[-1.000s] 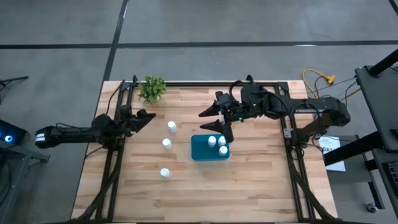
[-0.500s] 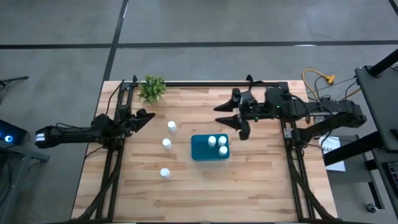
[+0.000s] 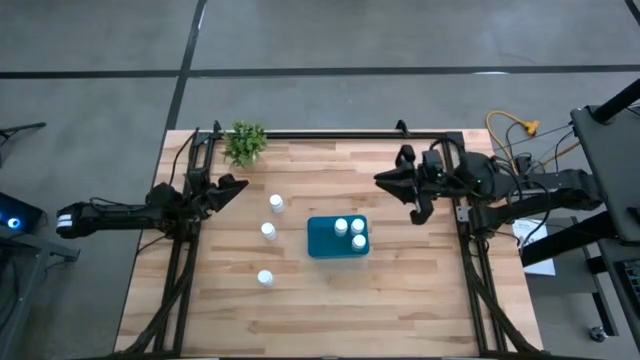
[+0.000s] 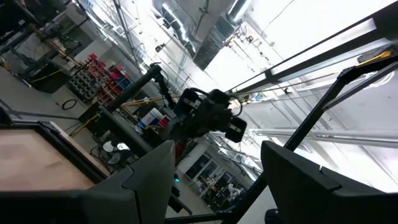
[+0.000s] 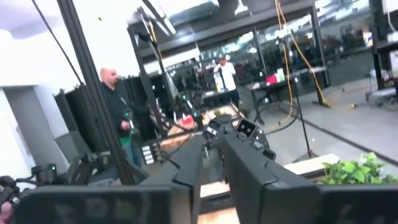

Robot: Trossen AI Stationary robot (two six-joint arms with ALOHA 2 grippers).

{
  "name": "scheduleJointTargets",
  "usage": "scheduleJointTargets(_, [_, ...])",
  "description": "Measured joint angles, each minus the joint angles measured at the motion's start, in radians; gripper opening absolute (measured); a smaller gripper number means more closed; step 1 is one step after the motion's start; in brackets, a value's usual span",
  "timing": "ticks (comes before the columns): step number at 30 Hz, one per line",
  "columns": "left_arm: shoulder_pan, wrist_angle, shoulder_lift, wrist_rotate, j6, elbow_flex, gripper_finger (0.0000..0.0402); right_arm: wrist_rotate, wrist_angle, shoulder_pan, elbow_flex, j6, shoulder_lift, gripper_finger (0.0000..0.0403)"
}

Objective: Pick and place pill bottles into a basket
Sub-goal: Put the white pill bottle into the blue bin

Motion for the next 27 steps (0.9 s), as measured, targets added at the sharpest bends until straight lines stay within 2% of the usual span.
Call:
scheduleJointTargets(7, [0.000, 0.001, 0.020, 0.000, 0.056, 0.040, 0.0222, 0.002, 0.213, 0.000, -0.153, -0.017, -0.079, 0.0013])
scheduleJointTargets(13, [0.000, 0.002, 0.055, 0.003, 0.057, 0.070, 0.0222, 0.028, 0.352, 0.000, -0.288, -0.038, -0.176, 0.0009])
scheduleJointTargets(27, [0.000, 0.009, 0.140, 0.049, 0.137, 0.168, 0.0222, 0.109, 0.367, -0.002, -0.562, -0.034, -0.565, 0.0008])
